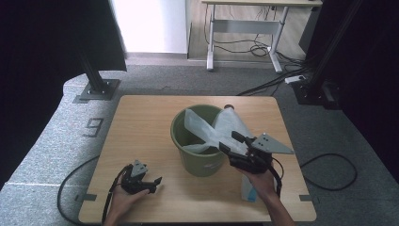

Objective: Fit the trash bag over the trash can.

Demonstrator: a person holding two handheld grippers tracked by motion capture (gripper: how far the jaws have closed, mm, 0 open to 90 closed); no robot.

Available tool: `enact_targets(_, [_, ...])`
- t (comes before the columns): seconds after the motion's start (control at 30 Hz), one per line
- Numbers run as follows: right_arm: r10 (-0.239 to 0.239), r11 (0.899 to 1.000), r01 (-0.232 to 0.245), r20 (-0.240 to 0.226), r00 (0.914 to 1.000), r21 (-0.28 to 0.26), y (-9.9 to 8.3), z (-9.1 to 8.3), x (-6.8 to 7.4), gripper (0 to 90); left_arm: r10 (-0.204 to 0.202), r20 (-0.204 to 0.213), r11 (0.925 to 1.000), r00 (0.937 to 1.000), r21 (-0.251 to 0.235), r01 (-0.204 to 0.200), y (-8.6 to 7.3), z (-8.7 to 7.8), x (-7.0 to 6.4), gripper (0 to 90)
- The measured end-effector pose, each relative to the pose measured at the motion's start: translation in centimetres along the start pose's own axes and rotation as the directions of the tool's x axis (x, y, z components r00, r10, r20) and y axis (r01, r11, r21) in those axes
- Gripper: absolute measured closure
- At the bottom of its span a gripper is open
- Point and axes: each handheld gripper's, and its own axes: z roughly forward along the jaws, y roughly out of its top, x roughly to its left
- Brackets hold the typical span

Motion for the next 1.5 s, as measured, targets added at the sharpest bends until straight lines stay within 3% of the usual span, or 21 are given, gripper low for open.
enact_targets(0.13, [0.015, 1.0, -0.015, 0.055, 0.9983, 0.0, -1.4, -2.8, -0.2, 27.3, -0.008, 0.001, 0.9999, 1.0, -0.008, 0.008, 0.0, -0.1, 0.3, 16.6])
enact_targets(0.3, [0.03, 0.996, -0.041, 0.126, 0.9915, 0.084, -5.0, -4.7, -0.8, 22.7, -0.022, 0.0, 0.9995, 0.9998, -0.021, 0.022, 0.2, -0.3, 0.5, 16.7])
enact_targets(0.4, [0.03, 0.992, -0.05, 0.169, 0.9851, 0.115, -6.9, -5.5, -1.0, 21.2, -0.022, -0.003, 0.9995, 0.9997, -0.024, 0.022, 0.4, -0.3, 0.5, 16.7])
enact_targets(0.57, [0.03, 0.986, -0.071, 0.254, 0.9666, 0.152, -9.1, -5.6, -2.0, 20.8, -0.013, -0.015, 0.9995, 0.9998, -0.028, 0.012, 0.9, -0.4, 0.2, 16.9])
enact_targets(0.63, [0.037, 0.982, -0.083, 0.259, 0.9653, 0.169, -9.7, -5.3, -2.4, 27.2, -0.008, -0.023, 0.9993, 0.9997, -0.037, 0.007, 1.2, -0.6, 0.0, 16.9])
enact_targets(0.67, [0.029, 0.981, -0.079, 0.264, 0.9641, 0.178, -10.0, -5.2, -2.5, 36.7, -0.007, -0.022, 0.999, 0.9997, -0.044, 0.006, 1.4, -0.7, -0.2, 16.9])
enact_targets(0.73, [0.009, 0.979, -0.056, 0.236, 0.9717, 0.195, -10.5, -5.1, -2.9, 59.7, -0.005, -0.015, 0.9989, 0.9999, -0.047, 0.005, 1.7, -0.9, -0.3, 16.9])
enact_targets(0.77, [0.001, 0.978, -0.048, 0.23, 0.9733, 0.201, -10.5, -5.2, -3.1, 67.2, -0.003, -0.018, 0.999, 0.9998, -0.046, 0.002, 1.8, -1.0, -0.5, 16.9])
enact_targets(0.8, [0.001, 0.978, -0.048, 0.23, 0.9733, 0.201, -10.5, -5.2, -3.1, 67.2, -0.003, -0.018, 0.999, 0.9998, -0.046, 0.002, 1.8, -1.0, -0.5, 16.9])
enact_targets(0.83, [0.003, 0.982, -0.047, 0.233, 0.9725, 0.184, -10.4, -5.4, -3.6, 79.6, 0.003, -0.015, 0.9989, 0.9999, -0.046, -0.003, 2.1, -1.3, -0.7, 16.9])
enact_targets(0.93, [0.011, 0.988, -0.046, 0.237, 0.9715, 0.145, -9.7, -5.9, -4.3, 86.5, 0.0, -0.008, 0.9979, 1.0, -0.065, 0.0, 2.5, -2.0, -1.1, 17.2])
enact_targets(1.07, [-0.008, 0.992, -0.022, 0.228, 0.9735, 0.128, -8.4, -6.0, -4.7, 87.7, 0.006, 0.0, 0.9966, 1.0, -0.082, -0.006, 3.2, -2.9, -1.5, 17.2])
enact_targets(1.13, [-0.044, 0.994, 0.02, 0.217, 0.9752, 0.109, -6.7, -5.5, -4.9, 87.9, 0.024, 0.0, 0.9947, 0.9997, -0.1, -0.024, 4.3, -3.8, -2.0, 17.2])
enact_targets(1.3, [-0.122, 0.991, 0.11, 0.2, 0.9722, 0.074, -2.9, -4.5, -4.5, 87.9, 0.023, 0.023, 0.9887, 0.9995, -0.149, -0.02, 6.0, -4.9, -2.5, 17.3])
enact_targets(1.5, [-0.151, 0.988, 0.141, 0.174, 0.973, 0.067, 0.3, -3.0, -4.4, 88.0, 0.058, 0.04, 0.9813, 0.9975, -0.186, -0.05, 8.3, -6.3, -3.0, 17.2])
